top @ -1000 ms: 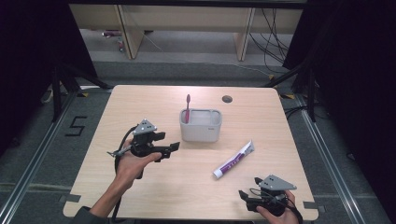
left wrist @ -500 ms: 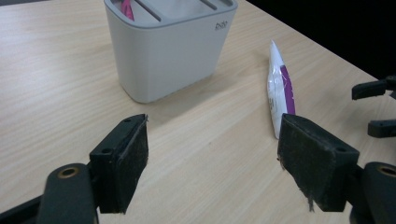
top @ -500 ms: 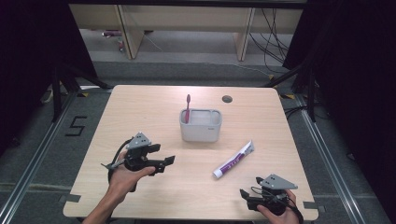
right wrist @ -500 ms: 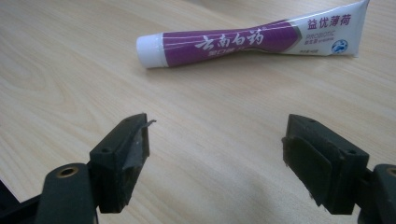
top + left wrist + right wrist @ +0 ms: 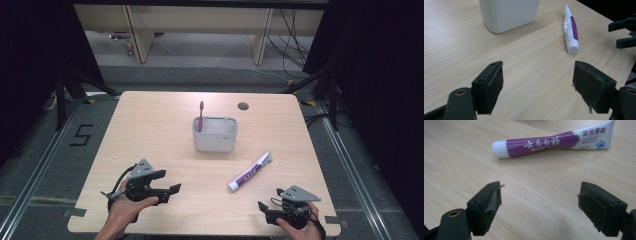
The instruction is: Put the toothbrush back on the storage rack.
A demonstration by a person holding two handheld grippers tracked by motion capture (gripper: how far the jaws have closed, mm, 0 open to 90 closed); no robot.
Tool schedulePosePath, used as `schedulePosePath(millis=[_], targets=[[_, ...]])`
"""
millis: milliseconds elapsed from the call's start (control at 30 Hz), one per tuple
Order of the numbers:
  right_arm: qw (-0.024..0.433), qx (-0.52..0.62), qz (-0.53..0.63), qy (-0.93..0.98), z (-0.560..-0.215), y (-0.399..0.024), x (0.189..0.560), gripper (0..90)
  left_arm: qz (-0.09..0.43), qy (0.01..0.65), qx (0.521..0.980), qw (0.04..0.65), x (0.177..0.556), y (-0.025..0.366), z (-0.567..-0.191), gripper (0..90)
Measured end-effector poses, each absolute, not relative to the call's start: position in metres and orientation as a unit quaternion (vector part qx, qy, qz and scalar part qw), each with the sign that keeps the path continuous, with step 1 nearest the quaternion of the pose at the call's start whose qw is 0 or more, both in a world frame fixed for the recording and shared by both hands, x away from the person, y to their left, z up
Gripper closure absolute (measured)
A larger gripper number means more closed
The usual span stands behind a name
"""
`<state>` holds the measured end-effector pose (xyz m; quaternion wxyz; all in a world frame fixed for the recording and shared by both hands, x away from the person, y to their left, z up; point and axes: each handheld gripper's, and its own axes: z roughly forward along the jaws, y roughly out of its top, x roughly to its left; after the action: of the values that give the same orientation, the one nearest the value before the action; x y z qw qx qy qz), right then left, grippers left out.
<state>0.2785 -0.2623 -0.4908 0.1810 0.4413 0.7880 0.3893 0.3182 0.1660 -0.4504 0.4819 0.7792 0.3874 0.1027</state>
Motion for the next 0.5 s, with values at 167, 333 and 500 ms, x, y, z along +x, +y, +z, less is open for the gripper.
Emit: schedulePosePath(millis=[167, 333, 500], targets=[[0.182, 0.441, 0.39, 0.787, -0.49, -0.262, 0.279, 17.3, 0.112, 0.387, 0.779, 0.48, 0.306, 0.172, -0.455, 22.6], [0.183, 0.448, 0.391, 0.783, -0.49, -0.266, 0.281, 16.3, 0.114, 0.389, 0.781, 0.475, 0.297, 0.178, -0.462, 20.7], [0.187, 0.458, 0.386, 0.778, -0.49, -0.268, 0.283, 16.3, 0.118, 0.391, 0.785, 0.466, 0.289, 0.184, -0.467, 18.9]])
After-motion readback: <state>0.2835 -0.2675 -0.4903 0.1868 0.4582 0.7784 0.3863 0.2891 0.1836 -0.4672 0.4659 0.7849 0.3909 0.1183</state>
